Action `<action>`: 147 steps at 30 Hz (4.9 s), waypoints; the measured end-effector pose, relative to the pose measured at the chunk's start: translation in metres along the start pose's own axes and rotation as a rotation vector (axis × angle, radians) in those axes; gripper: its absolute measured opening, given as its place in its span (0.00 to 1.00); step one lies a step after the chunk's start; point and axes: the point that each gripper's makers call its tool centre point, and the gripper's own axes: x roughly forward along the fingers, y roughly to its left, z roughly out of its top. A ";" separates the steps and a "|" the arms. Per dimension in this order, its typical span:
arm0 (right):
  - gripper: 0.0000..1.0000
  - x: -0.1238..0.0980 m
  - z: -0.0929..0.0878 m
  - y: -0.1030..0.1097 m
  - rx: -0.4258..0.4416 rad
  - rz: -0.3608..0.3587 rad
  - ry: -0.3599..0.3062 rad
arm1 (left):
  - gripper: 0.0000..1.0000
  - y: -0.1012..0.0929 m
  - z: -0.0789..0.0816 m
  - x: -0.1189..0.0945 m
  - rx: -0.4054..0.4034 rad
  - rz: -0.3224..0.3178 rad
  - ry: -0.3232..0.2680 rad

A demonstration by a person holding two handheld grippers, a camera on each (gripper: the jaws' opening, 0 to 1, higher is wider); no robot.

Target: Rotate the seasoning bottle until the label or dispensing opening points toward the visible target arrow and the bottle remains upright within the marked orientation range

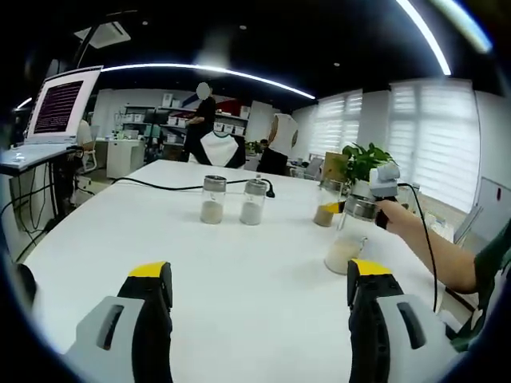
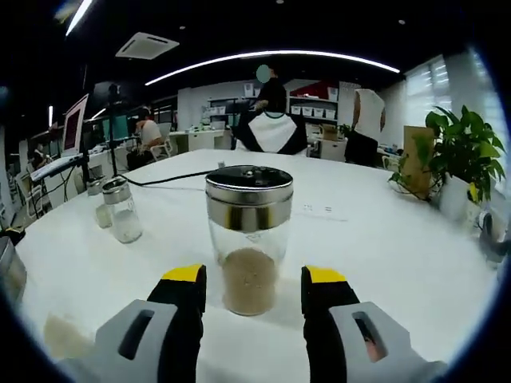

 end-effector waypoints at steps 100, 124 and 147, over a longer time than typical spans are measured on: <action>0.41 -0.116 -0.038 0.041 -0.043 0.027 -0.125 | 0.95 -0.006 -0.009 0.005 -0.010 -0.032 0.023; 0.41 -0.125 -0.051 0.042 -0.014 0.037 -0.104 | 0.95 -0.007 -0.011 0.008 -0.007 -0.033 0.032; 0.41 -0.130 -0.056 0.048 -0.018 0.068 -0.073 | 0.95 -0.006 -0.009 0.008 -0.004 -0.030 0.031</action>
